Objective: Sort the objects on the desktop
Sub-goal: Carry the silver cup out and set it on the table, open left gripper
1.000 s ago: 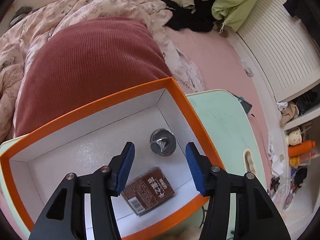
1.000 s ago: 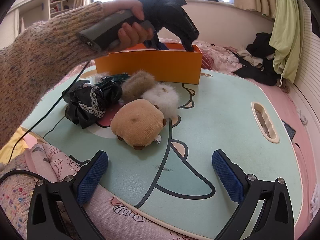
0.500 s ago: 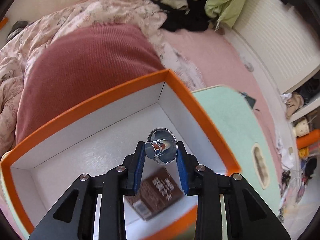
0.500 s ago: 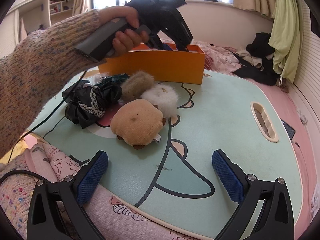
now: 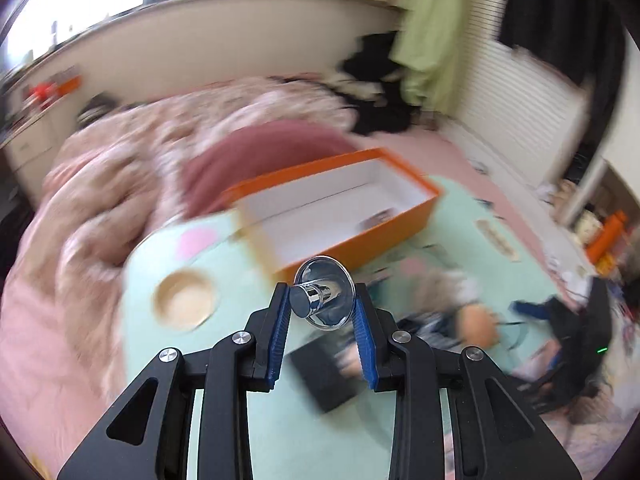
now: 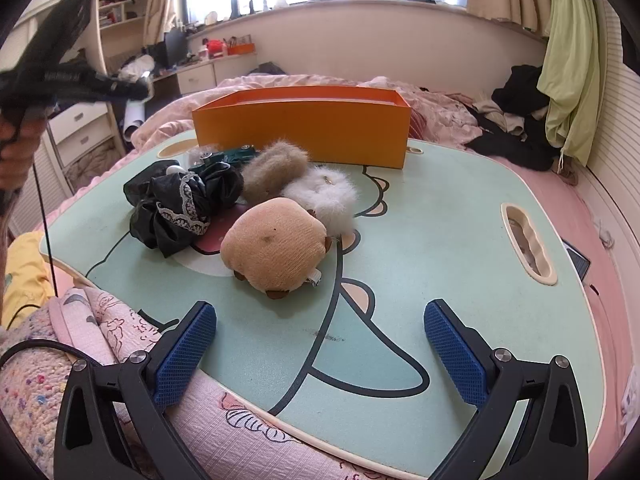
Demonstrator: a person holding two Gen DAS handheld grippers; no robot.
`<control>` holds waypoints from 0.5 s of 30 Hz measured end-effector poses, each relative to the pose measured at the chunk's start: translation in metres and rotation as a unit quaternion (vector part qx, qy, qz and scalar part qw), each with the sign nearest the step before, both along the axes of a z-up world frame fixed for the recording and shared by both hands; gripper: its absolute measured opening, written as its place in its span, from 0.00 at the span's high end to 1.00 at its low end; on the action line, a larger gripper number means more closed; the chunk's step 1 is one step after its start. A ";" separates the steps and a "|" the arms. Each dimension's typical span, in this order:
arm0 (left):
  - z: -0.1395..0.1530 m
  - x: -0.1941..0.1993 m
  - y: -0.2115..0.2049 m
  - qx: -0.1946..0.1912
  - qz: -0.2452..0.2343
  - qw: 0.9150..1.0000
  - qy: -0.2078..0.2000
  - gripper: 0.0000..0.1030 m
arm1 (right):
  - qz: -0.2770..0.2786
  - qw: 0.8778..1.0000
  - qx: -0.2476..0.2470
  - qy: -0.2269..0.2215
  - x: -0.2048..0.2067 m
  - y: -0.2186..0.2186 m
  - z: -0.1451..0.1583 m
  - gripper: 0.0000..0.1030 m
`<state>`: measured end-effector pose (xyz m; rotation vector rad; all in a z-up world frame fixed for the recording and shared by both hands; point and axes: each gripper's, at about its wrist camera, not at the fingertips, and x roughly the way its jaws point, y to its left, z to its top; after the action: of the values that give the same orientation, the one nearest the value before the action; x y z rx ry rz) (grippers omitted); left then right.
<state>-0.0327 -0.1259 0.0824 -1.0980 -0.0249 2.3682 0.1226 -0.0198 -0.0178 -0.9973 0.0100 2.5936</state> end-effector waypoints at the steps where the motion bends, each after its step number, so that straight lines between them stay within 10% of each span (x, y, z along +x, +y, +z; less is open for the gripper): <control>1: -0.016 0.000 -0.013 0.007 0.021 1.000 -0.012 0.69 | -0.001 1.000 0.000 -0.001 -0.001 0.000 0.000 0.00; 6: -0.074 0.010 -0.016 0.040 0.019 0.996 -0.073 0.69 | -0.006 1.000 0.000 -0.004 0.000 0.001 -0.002 0.00; 15: -0.077 0.038 0.006 0.018 0.017 0.999 -0.026 0.69 | -0.012 1.000 -0.001 -0.005 0.001 0.000 -0.002 0.00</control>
<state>0.0054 -0.1199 0.0053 -1.1505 -0.1044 2.3598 0.1238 -0.0194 -0.0202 -1.0050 0.0209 2.5662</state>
